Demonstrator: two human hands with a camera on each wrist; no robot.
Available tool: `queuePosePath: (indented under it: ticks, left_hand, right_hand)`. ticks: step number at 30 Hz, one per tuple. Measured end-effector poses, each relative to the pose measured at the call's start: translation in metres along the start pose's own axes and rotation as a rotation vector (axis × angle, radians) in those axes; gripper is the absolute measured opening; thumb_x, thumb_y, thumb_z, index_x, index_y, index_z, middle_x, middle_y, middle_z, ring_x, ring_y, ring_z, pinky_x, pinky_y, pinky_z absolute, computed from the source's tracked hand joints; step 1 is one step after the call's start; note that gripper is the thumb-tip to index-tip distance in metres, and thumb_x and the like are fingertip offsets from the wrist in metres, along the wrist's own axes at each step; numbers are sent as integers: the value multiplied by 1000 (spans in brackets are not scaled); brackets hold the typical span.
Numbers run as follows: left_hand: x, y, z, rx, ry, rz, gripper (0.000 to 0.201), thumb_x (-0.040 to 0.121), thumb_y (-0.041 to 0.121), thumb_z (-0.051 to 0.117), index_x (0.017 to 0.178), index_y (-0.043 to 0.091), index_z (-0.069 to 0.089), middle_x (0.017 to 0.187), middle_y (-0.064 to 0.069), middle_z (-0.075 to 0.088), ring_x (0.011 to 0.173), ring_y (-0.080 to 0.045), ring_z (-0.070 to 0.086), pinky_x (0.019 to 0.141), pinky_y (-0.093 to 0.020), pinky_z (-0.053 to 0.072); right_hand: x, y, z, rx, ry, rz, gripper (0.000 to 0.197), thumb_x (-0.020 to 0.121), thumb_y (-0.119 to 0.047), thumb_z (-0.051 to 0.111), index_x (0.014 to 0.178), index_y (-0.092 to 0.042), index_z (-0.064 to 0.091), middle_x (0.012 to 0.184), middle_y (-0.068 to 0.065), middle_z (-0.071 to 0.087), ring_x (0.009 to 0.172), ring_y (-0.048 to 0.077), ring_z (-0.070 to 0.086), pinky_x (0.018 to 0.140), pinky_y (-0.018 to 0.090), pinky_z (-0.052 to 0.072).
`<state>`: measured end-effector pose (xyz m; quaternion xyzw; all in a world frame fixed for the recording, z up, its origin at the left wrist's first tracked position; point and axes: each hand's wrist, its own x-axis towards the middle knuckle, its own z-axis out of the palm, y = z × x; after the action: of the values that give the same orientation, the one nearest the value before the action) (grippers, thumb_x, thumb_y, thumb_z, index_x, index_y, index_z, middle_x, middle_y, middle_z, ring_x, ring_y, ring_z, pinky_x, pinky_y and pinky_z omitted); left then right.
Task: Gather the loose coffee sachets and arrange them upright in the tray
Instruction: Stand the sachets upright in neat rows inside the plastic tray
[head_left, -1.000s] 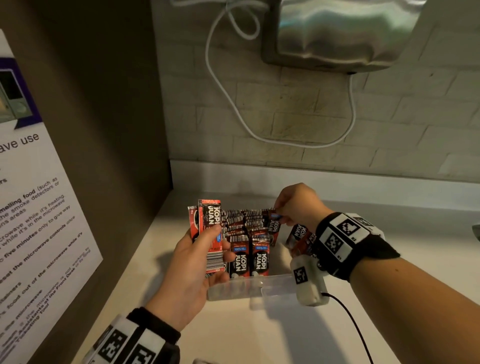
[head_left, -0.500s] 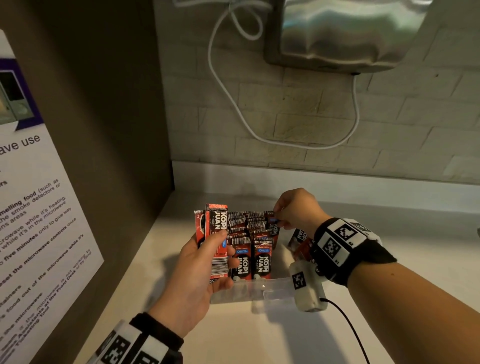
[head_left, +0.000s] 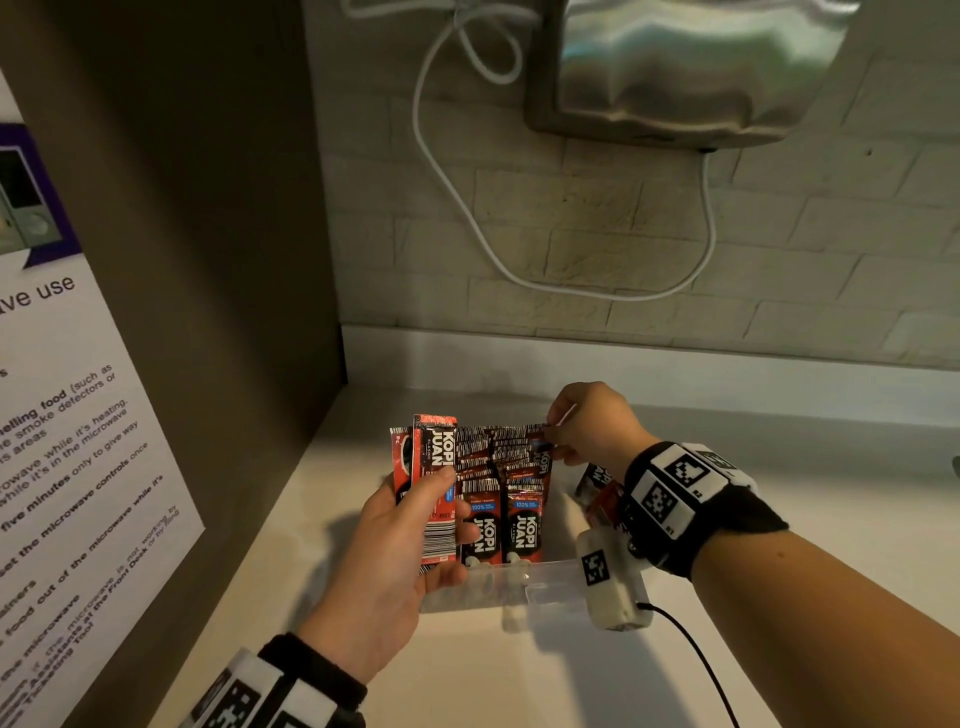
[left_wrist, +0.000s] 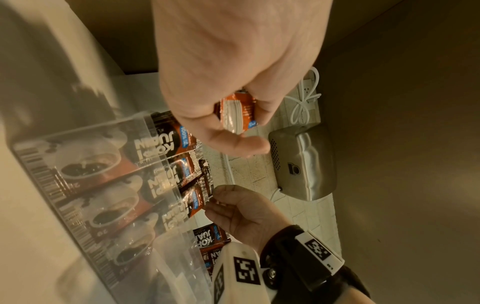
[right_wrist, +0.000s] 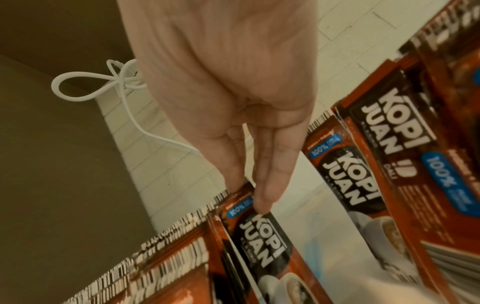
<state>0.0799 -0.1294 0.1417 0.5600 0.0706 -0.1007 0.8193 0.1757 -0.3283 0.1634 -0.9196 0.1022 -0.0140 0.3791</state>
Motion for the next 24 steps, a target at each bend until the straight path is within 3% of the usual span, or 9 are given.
queuePosePath:
  ticks: [2, 7, 12, 15, 18, 22, 24]
  left_hand:
    - [0, 0, 1, 0, 2, -4, 23, 91, 28, 60, 112, 17, 62, 78, -5, 68, 64, -15, 64, 44, -26, 48]
    - [0, 0, 1, 7, 4, -17, 22, 93, 25, 58, 113, 16, 61, 81, -6, 69, 66, -15, 65, 46, -27, 48]
    - [-1, 0, 2, 16, -14, -9, 19, 91, 18, 61, 109, 14, 64, 94, -11, 72, 68, -16, 65, 43, -25, 48]
    - [-3, 0, 4, 51, -56, 1, 19, 85, 16, 68, 104, 12, 67, 84, -8, 74, 62, -14, 66, 40, -23, 45]
    - [-4, -2, 7, 78, -90, 15, 28, 78, 19, 71, 104, 9, 68, 80, -7, 74, 59, -12, 66, 40, -22, 45]
    - [-6, 3, 6, 1, -99, -49, 37, 76, 42, 63, 100, 14, 68, 84, -8, 74, 56, -13, 62, 43, -24, 44]
    - [-8, 8, 4, -41, -137, -58, 25, 75, 33, 65, 93, 16, 67, 84, -8, 73, 54, -11, 60, 40, -21, 40]
  right_hand:
    - [1, 1, 0, -3, 10, -8, 21, 85, 0, 66, 74, -13, 54, 75, 11, 64, 70, 30, 71, 65, 39, 61]
    - [-2, 2, -2, 12, 29, -16, 19, 85, -1, 67, 79, -12, 52, 78, 13, 63, 58, 23, 65, 63, 39, 59]
    - [-23, -17, -14, 105, 197, -170, 14, 84, -20, 70, 82, -14, 57, 85, 10, 66, 61, 25, 66, 56, 35, 54]
    - [-48, -38, -17, 346, -32, -243, 20, 82, -25, 73, 91, -10, 63, 78, 6, 63, 52, 19, 57, 45, 26, 42]
    - [-66, -48, -18, 315, -264, -357, 14, 83, -9, 71, 95, -6, 66, 71, 2, 60, 45, 6, 49, 40, 16, 36]
    - [-73, -44, -30, 312, -258, -424, 16, 81, 7, 67, 78, -9, 69, 68, 4, 62, 53, 9, 55, 46, 15, 42]
    - [-73, -37, -37, 411, -253, -417, 20, 78, 14, 66, 74, -5, 68, 77, 12, 67, 64, 14, 63, 56, 18, 50]
